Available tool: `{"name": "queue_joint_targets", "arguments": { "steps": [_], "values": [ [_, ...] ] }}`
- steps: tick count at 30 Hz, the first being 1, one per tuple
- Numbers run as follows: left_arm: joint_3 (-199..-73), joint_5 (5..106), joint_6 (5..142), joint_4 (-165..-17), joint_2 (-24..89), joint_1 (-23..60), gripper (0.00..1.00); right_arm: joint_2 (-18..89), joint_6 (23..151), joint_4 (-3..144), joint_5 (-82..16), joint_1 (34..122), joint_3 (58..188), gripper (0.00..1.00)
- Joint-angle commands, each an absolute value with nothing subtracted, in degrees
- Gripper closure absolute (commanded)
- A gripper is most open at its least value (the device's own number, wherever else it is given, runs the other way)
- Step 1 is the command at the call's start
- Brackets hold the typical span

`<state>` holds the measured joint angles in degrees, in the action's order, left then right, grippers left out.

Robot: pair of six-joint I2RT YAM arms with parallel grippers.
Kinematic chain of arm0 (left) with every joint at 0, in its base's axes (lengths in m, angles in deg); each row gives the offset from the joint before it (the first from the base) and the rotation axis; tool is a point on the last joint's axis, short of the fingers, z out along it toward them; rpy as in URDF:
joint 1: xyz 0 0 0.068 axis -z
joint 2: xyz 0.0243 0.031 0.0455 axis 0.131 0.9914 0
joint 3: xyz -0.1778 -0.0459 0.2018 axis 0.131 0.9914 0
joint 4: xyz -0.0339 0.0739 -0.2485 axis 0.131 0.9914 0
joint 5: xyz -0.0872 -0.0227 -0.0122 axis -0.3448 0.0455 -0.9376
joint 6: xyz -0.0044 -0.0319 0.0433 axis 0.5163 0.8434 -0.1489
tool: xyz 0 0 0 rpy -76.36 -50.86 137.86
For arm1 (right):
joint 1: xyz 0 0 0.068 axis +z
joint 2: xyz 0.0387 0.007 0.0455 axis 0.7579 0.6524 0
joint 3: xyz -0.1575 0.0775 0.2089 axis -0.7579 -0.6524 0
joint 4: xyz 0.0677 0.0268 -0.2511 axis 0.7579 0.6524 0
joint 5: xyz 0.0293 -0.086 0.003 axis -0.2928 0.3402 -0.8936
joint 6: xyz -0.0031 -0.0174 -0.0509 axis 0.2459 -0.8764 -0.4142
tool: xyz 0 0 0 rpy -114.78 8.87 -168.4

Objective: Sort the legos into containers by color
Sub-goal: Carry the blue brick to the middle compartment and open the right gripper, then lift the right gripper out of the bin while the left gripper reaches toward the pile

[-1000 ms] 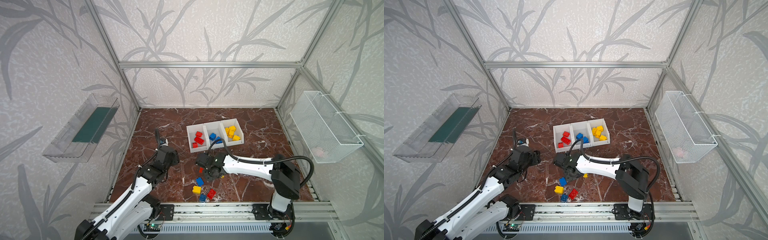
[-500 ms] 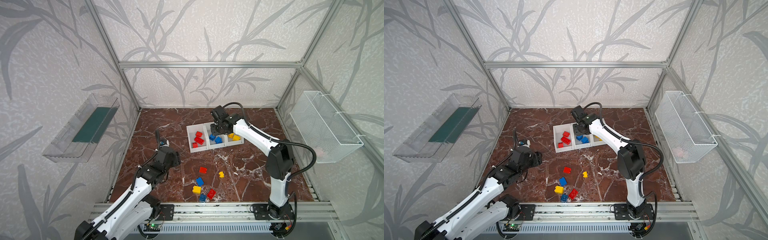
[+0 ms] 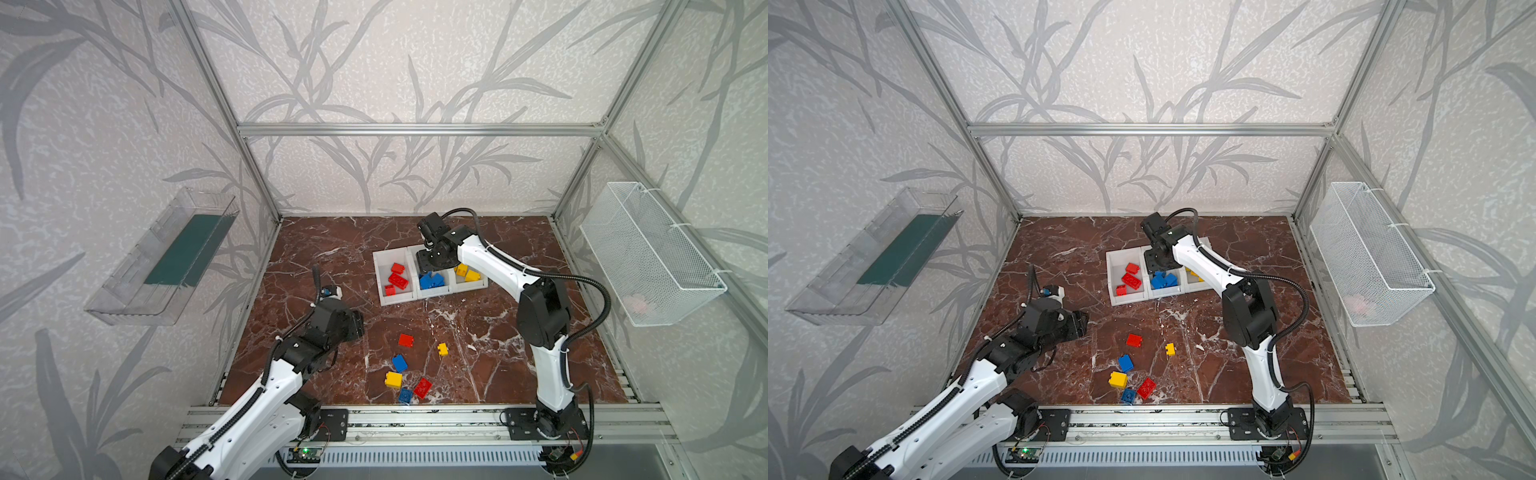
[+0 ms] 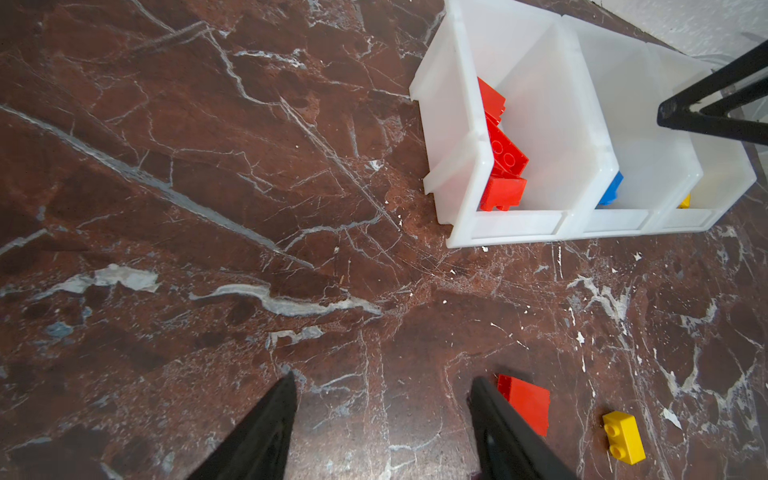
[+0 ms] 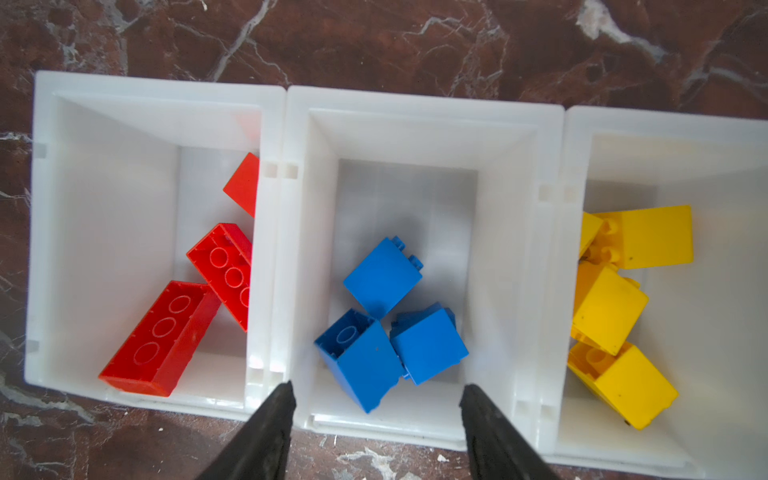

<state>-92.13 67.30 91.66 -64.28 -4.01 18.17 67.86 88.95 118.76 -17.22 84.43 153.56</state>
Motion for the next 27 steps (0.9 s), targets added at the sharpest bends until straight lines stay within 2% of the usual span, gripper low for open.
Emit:
{"name": "queue_joint_targets", "arguments": {
  "steps": [1, 14, 27],
  "values": [
    [-92.01, 65.08, 92.59, -64.67, -3.31, 17.97, 0.31, 64.65, 88.91, 120.70, -18.04, 84.08, 153.72, 0.33],
    [-94.00, 62.31, 90.73, -64.88, 1.42, 21.27, 0.31, 50.62, 90.85, 116.91, -20.20, 84.05, 140.23, 0.31],
    [-97.27, 61.22, 90.63, -62.95, 10.98, 34.95, 0.31, 30.11, 97.54, 113.27, -16.85, 84.06, 112.70, 0.30]
  ]
}}
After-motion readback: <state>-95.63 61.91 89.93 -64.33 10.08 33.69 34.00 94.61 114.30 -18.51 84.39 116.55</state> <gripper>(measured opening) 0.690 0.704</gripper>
